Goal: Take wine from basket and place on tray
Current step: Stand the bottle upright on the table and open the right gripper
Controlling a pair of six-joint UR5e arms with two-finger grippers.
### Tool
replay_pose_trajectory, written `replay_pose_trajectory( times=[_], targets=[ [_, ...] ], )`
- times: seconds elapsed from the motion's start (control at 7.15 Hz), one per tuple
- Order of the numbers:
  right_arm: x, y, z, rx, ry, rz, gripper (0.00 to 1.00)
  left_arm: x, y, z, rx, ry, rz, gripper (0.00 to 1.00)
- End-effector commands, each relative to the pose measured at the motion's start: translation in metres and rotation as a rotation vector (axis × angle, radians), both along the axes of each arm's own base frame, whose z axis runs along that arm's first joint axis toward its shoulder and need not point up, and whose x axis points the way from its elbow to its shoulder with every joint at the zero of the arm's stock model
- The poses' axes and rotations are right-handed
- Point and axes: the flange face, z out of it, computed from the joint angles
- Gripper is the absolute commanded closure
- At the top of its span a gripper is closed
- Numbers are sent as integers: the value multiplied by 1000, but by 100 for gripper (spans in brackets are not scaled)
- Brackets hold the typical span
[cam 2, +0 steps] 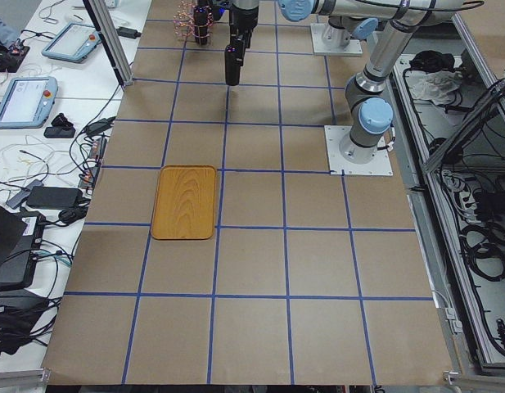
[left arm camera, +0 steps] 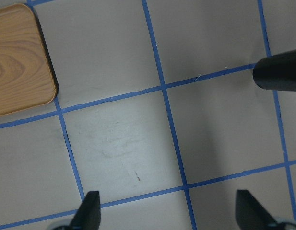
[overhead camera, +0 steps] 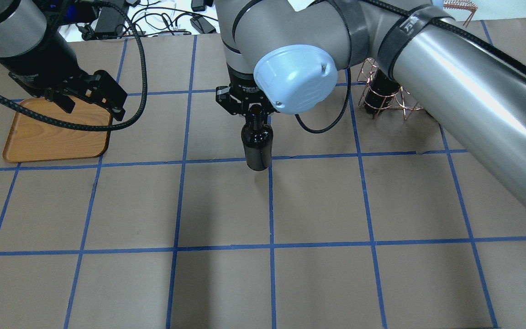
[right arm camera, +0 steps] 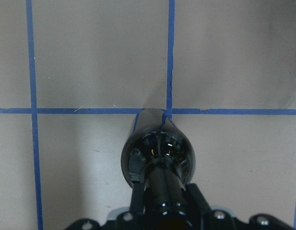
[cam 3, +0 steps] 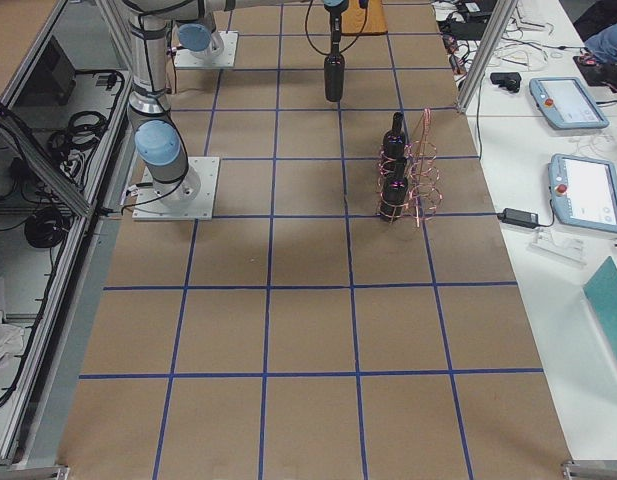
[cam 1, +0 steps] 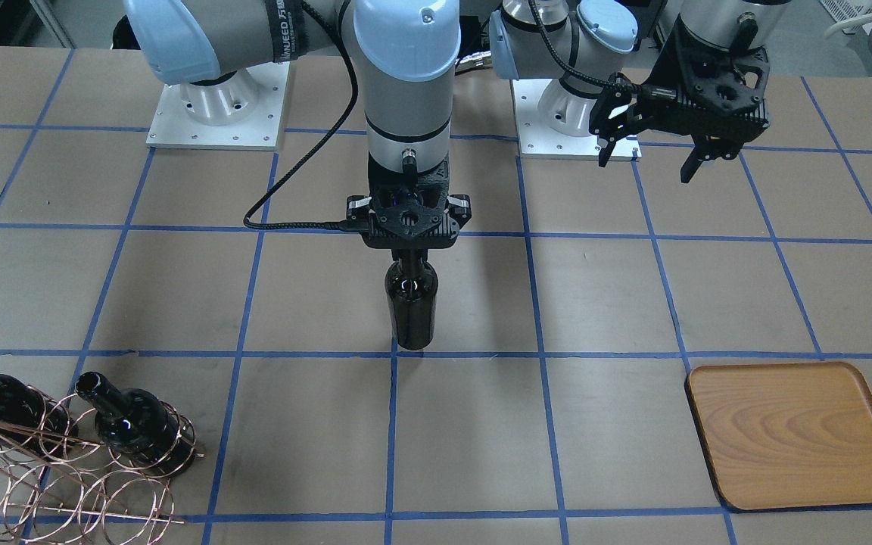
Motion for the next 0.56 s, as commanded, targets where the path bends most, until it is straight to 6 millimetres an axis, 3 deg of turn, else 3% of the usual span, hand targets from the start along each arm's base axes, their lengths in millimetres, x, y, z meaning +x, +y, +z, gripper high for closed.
replay_pose_trajectory(
  times=[0.0, 0.42],
  targets=[
    [12, 11, -11, 12, 5, 14, 100, 0, 0, 0, 0, 0, 1, 0],
    [10, 16, -26, 39, 19, 16, 100, -1, 0, -1, 3, 1, 1, 0]
  ],
)
